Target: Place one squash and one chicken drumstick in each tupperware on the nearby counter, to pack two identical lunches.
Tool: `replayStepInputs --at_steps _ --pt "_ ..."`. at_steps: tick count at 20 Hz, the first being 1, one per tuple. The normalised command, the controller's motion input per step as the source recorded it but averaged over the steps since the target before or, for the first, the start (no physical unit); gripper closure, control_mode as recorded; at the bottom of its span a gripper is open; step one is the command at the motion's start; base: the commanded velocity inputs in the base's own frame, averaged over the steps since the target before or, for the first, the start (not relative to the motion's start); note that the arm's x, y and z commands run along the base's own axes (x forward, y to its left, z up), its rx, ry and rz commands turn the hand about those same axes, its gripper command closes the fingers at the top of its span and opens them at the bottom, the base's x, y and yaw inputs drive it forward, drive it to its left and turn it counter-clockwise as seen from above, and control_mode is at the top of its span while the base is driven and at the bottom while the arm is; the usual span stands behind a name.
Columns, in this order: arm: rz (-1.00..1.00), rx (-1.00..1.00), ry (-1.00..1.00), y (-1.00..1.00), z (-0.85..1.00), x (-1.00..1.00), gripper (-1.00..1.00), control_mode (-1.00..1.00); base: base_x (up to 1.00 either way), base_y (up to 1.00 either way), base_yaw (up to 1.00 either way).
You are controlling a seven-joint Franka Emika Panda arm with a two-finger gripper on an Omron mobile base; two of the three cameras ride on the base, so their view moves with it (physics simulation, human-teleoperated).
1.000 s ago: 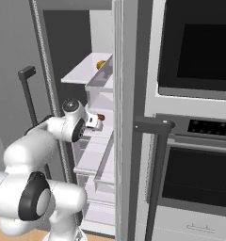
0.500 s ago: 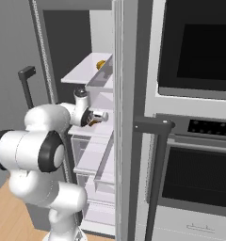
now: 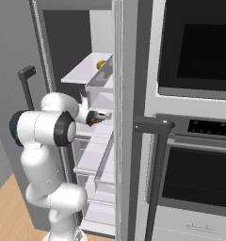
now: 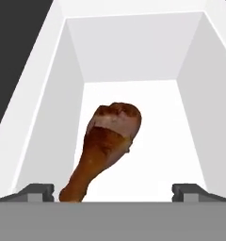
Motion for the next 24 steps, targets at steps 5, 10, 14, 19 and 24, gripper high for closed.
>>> replayStepInputs --at_steps 5,10,14,19,24 --pt "0.0 0.0 0.01 0.0 -0.31 0.52 -1.0 -1.0 0.0 0.0 0.0" --pt "0.0 0.0 0.0 0.01 -0.36 0.57 -1.0 -1.0 0.0 0.0 0.0" --pt "0.0 0.0 0.05 0.0 -0.48 0.14 -1.0 -1.0 0.0 0.0 0.0" --pt "0.0 0.0 0.02 0.12 -0.4 0.12 1.0 -1.0 0.0 0.0 0.0" --pt "-0.01 0.0 -0.02 -0.05 -0.12 -0.56 1.0 -1.0 0.0 0.0 0.0"
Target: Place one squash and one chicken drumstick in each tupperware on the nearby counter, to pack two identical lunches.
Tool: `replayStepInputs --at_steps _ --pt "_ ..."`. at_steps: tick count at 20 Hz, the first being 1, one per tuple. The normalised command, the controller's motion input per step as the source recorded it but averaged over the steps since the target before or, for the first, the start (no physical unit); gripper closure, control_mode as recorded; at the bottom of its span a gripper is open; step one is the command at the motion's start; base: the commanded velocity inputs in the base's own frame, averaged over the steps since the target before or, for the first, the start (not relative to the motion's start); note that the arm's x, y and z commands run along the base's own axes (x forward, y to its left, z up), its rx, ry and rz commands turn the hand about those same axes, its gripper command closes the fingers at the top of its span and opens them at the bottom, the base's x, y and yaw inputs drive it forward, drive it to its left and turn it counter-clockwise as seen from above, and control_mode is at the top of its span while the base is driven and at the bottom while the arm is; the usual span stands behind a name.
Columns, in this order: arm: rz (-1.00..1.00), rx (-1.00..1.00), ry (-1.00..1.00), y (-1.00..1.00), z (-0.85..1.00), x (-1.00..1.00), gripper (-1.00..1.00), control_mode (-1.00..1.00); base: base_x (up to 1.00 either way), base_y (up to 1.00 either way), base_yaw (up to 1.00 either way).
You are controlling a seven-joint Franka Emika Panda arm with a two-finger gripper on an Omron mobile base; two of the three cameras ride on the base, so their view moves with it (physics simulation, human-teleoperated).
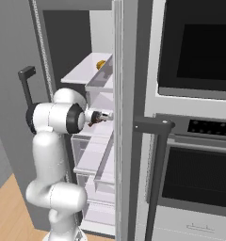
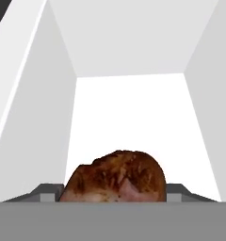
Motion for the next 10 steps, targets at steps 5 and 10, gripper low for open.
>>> replayStepInputs --at_steps 5,10 --pt "0.0 0.04 -0.09 -0.36 0.18 -1.0 1.0 -1.0 0.0 0.0 0.0" --pt "0.1 0.0 0.0 0.0 0.63 -1.0 1.0 -1.0 0.0 0.0 0.0"
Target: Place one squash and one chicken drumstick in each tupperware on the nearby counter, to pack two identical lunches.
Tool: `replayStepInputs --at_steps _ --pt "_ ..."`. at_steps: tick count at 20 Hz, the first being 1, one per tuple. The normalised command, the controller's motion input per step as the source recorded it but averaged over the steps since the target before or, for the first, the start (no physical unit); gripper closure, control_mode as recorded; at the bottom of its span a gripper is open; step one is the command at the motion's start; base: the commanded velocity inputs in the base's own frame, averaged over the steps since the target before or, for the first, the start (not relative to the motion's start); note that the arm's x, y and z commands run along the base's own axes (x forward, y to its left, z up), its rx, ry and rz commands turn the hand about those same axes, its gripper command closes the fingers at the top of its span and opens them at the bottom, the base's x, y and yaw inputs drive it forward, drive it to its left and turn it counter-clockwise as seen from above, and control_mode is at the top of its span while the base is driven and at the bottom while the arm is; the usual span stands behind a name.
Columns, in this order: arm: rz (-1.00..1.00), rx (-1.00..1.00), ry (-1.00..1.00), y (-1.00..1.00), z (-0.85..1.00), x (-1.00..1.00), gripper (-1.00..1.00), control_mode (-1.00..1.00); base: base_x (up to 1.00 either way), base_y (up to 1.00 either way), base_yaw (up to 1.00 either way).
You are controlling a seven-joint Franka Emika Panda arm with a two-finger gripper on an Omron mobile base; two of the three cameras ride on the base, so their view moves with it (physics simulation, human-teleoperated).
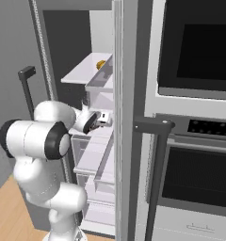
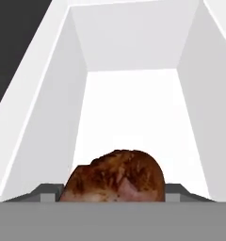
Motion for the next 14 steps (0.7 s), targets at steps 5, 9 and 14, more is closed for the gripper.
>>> replayStepInputs --at_steps 5,9,14 --pt "0.2 -0.01 0.07 0.02 1.0 -1.0 1.0 -1.0 0.0 0.0 0.0" --pt "0.16 -0.03 0.3 0.21 1.0 -1.0 1.0 -1.0 0.0 0.0 0.0" --pt "0.07 -0.05 0.14 0.15 0.95 -1.0 1.0 -1.0 0.0 0.0 0.0"
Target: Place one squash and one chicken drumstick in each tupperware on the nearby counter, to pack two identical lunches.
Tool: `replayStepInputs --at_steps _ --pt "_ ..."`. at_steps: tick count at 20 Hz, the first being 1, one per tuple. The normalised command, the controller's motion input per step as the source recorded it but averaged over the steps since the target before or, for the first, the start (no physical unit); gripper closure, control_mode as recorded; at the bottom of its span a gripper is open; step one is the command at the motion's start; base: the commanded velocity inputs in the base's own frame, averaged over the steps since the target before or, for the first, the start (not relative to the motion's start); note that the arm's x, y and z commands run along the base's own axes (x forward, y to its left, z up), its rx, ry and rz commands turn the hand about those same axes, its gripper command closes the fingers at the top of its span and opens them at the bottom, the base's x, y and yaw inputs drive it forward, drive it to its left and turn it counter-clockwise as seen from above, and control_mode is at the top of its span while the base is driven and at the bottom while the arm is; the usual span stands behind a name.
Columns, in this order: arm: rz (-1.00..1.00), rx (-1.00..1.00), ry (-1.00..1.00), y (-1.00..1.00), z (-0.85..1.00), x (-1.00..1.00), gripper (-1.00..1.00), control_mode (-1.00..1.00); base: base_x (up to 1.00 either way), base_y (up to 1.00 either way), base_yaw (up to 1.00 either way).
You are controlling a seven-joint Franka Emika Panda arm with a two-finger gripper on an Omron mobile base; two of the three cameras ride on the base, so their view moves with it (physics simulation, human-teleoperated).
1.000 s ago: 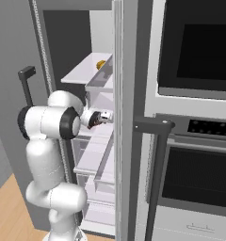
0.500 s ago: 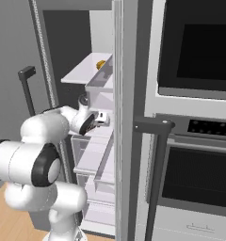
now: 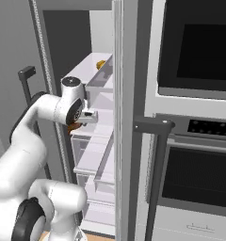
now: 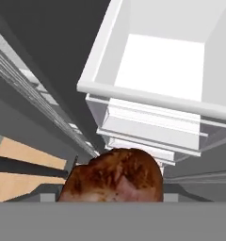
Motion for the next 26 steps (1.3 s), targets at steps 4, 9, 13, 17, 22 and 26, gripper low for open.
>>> replayStepInputs --at_steps 4,9,13,17,22,26 --pt "0.0 0.0 -0.17 0.0 0.36 -1.0 1.0 -1.0 0.0 0.0 0.0" --pt "0.0 0.0 -0.29 0.0 -0.01 -1.0 1.0 -1.0 0.0 0.0 0.0" --pt "0.0 0.0 -0.08 0.0 -0.04 -0.25 1.0 1.0 -0.75 0.0 0.01" --pt "0.0 0.0 0.0 0.0 0.0 0.0 1.0 1.0 -1.0 -0.12 0.0" --pt "0.0 0.0 0.0 0.0 0.0 0.0 1.0 1.0 -1.0 -0.66 -0.03" --pt "0.0 0.0 0.0 0.0 0.0 0.0 1.0 1.0 -1.0 -0.95 -0.12"
